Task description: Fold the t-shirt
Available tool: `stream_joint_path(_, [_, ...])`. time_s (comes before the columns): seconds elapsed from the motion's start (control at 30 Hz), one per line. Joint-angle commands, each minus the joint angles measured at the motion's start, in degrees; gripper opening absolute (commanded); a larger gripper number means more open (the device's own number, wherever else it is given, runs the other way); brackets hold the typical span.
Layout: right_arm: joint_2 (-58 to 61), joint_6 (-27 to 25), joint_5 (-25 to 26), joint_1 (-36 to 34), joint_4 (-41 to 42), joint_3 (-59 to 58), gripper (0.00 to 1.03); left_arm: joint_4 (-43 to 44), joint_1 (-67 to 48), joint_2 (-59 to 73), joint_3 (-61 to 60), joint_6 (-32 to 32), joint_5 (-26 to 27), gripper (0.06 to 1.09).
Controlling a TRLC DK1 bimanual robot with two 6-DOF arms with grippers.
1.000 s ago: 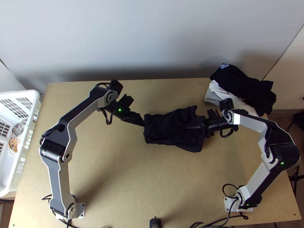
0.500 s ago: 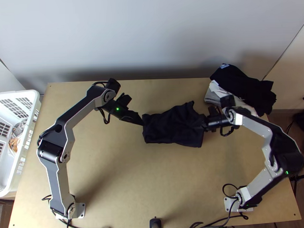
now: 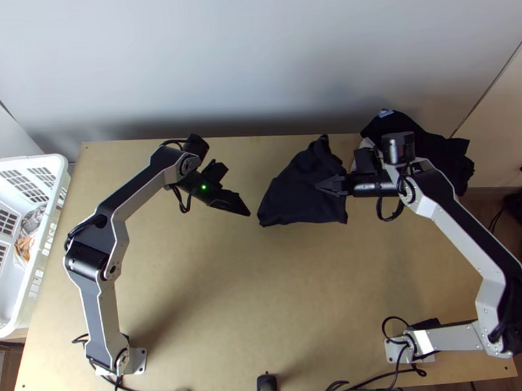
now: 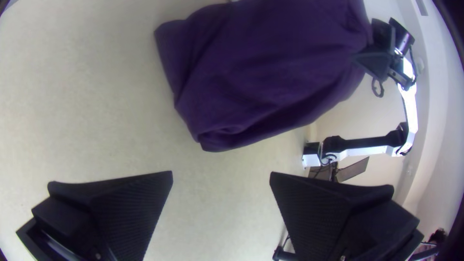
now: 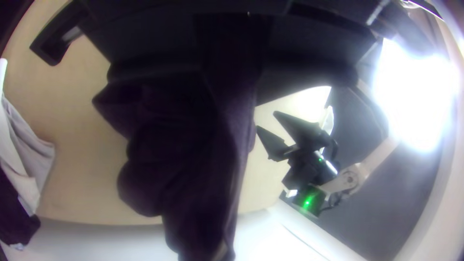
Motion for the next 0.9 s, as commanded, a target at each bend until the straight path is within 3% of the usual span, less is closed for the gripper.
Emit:
stream_joint_path(0.0, [-2.3,-0.8,1.7,5.3,-0.2,4.3,0.03,0.0,-0.1,-0.2,0.3,-0.3,0.0,1.04])
stream_joint_path(0.23, [0.0,-1.5,2.6,7.7,0.7,9.6,0.03,0.0,-0.2,-0.2,0.5,-0.4,0.0,1.04])
stream_joint_path(0.43, [1.9,-3.1,11.7,7.7,5.1,14.6,0.03,0.0,-0.3,-0.8,0.7,-0.7,0.0,1.04])
stream_joint_path(0.57, [5.4,-3.6,15.3,3.6,7.2,19.9,0.03,-0.1,-0.3,-0.9,0.7,-0.5,0.0,1.04])
stream_joint_path(0.87, [19.2,-2.7,15.5,-7.9,7.5,34.9,0.03,-0.1,-0.5,-1.1,0.3,-0.4,0.0,1.04])
